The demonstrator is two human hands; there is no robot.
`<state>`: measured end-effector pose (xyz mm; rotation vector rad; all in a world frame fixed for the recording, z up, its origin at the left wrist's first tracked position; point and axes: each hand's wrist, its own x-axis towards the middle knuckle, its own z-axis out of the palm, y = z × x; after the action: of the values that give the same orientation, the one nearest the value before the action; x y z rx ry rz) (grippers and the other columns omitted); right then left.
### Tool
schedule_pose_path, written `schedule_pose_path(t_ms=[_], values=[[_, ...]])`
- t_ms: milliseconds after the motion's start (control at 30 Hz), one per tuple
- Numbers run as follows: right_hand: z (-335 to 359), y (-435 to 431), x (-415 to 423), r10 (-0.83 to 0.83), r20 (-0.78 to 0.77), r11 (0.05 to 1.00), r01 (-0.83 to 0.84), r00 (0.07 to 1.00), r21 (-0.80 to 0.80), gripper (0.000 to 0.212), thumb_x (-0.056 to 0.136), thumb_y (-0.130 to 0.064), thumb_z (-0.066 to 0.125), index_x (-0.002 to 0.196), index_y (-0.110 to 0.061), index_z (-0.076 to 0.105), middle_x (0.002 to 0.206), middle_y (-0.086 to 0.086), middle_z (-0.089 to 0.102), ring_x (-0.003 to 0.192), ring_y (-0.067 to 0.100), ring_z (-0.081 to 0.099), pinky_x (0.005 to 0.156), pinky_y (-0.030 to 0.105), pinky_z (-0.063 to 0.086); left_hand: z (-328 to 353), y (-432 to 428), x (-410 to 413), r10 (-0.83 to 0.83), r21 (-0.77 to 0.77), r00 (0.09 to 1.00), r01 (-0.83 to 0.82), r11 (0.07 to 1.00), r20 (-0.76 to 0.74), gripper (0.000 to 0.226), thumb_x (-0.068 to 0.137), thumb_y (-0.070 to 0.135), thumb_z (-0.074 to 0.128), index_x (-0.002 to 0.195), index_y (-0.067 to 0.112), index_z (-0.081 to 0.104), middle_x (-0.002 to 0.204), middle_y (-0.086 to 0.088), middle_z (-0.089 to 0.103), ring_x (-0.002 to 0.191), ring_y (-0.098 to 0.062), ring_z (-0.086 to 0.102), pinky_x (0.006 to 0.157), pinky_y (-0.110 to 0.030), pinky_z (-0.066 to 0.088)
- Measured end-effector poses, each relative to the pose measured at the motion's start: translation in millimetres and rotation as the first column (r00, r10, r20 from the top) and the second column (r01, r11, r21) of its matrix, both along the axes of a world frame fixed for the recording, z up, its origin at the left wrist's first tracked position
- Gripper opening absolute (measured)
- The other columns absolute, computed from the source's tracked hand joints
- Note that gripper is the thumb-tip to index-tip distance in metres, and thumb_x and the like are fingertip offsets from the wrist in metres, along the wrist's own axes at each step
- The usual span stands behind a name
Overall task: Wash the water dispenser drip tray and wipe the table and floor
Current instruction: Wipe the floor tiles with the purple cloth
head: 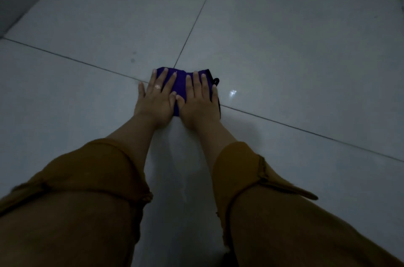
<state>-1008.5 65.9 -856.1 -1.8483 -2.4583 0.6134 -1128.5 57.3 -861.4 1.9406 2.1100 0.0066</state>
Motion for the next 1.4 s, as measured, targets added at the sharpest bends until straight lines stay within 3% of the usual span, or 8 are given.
schedule_pose_path(t_ms=[333, 567, 867, 1400], values=[[-3, -24, 67, 0.025, -0.005, 1.0, -0.025, 1.0, -0.005, 0.06, 0.102, -0.041, 0.016, 0.151, -0.016, -0.006, 0.16, 0.002, -0.012, 0.146, 0.017, -0.014, 0.116, 0.038, -0.012, 6, -19, 63, -0.035, -0.108, 0.998, 0.028, 0.994, -0.06, 0.055, 0.102, 0.034, 0.013, 0.151, 0.02, -0.01, 0.158, -0.002, -0.019, 0.145, -0.023, -0.02, 0.117, -0.044, -0.007], [-3, -44, 222, -0.153, 0.045, 0.987, 0.155, 0.987, -0.045, 0.063, 0.1, -0.047, 0.016, 0.151, -0.021, -0.01, 0.159, -0.001, -0.017, 0.145, 0.015, -0.017, 0.115, 0.038, -0.013, 12, -18, 214, -0.238, -0.189, 0.971, 0.234, 0.954, 0.004, 0.056, 0.102, 0.036, 0.012, 0.149, 0.022, -0.015, 0.156, 0.0, -0.026, 0.143, -0.023, -0.026, 0.116, -0.047, -0.008], [-1, -108, 421, -0.393, 0.074, 0.915, 0.398, 0.917, -0.072, 0.066, 0.098, -0.051, 0.02, 0.151, -0.023, -0.009, 0.159, -0.003, -0.017, 0.145, 0.014, -0.017, 0.115, 0.04, -0.012, 17, -61, 413, -0.465, -0.179, 0.878, 0.478, 0.86, 0.113, 0.056, 0.103, 0.035, 0.014, 0.15, 0.021, -0.013, 0.156, 0.0, -0.024, 0.143, -0.023, -0.026, 0.115, -0.049, -0.011], [-6, -164, 597, -0.525, 0.048, 0.849, 0.527, 0.85, -0.042, 0.068, 0.098, -0.053, 0.021, 0.151, -0.024, -0.008, 0.159, -0.004, -0.015, 0.146, 0.013, -0.015, 0.116, 0.043, -0.009, 17, -97, 590, -0.612, -0.169, 0.785, 0.618, 0.768, 0.092, 0.056, 0.102, 0.037, 0.013, 0.15, 0.022, -0.012, 0.157, 0.0, -0.022, 0.143, -0.023, -0.026, 0.115, -0.049, -0.013]])
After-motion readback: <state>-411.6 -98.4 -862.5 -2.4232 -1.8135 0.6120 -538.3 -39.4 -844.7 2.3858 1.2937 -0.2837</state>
